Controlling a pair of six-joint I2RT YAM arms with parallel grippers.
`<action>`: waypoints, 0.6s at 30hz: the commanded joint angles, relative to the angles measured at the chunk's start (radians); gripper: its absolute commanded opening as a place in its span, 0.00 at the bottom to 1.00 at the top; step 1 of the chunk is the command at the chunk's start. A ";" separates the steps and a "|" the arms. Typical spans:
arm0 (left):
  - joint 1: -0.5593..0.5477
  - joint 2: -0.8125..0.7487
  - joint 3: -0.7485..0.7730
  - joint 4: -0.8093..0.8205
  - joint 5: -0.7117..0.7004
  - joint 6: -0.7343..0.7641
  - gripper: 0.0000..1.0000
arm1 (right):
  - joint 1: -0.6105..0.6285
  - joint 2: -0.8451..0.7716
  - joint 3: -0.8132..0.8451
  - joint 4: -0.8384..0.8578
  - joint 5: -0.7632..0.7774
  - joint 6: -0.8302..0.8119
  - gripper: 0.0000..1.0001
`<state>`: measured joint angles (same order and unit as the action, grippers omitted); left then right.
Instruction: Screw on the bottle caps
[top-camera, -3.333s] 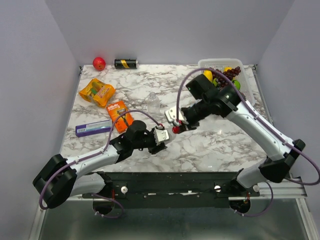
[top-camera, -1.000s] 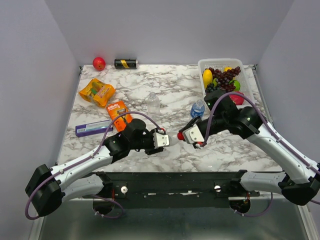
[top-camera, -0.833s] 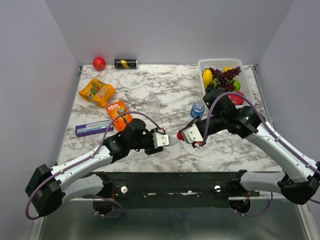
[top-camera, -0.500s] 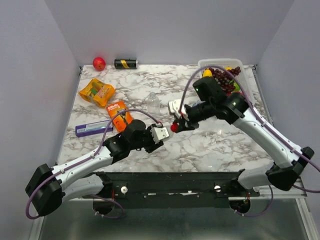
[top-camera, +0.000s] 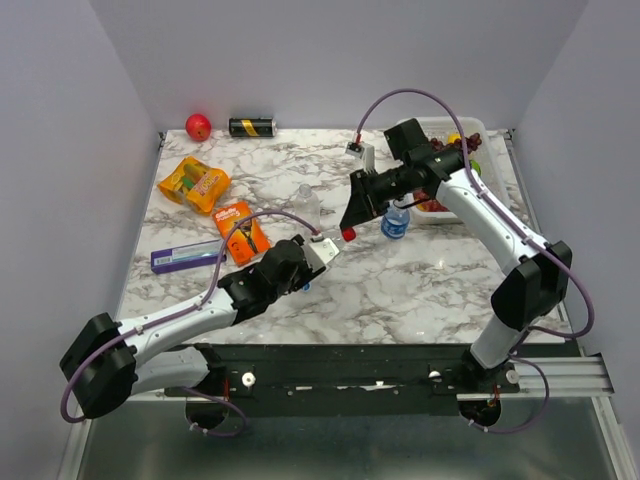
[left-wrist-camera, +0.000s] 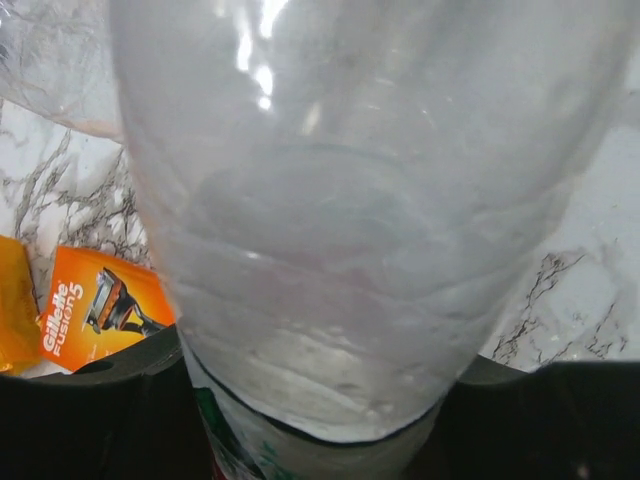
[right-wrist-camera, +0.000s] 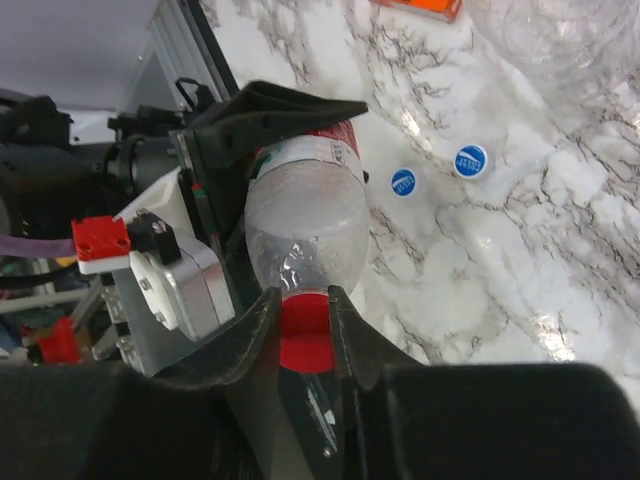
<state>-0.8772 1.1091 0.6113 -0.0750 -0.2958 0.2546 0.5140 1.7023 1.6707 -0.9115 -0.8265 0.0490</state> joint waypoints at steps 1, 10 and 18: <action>0.033 -0.057 0.065 0.103 0.003 -0.124 0.00 | -0.049 -0.021 0.131 -0.044 -0.036 0.025 0.43; 0.098 -0.084 0.047 0.127 0.521 -0.331 0.00 | -0.111 -0.355 -0.248 0.552 -0.042 0.061 0.76; 0.132 -0.035 0.093 0.207 0.642 -0.391 0.00 | -0.040 -0.356 -0.293 0.600 -0.027 0.054 1.00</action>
<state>-0.7574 1.0611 0.6609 0.0509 0.2234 -0.0742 0.4438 1.3266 1.3945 -0.3969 -0.8795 0.0967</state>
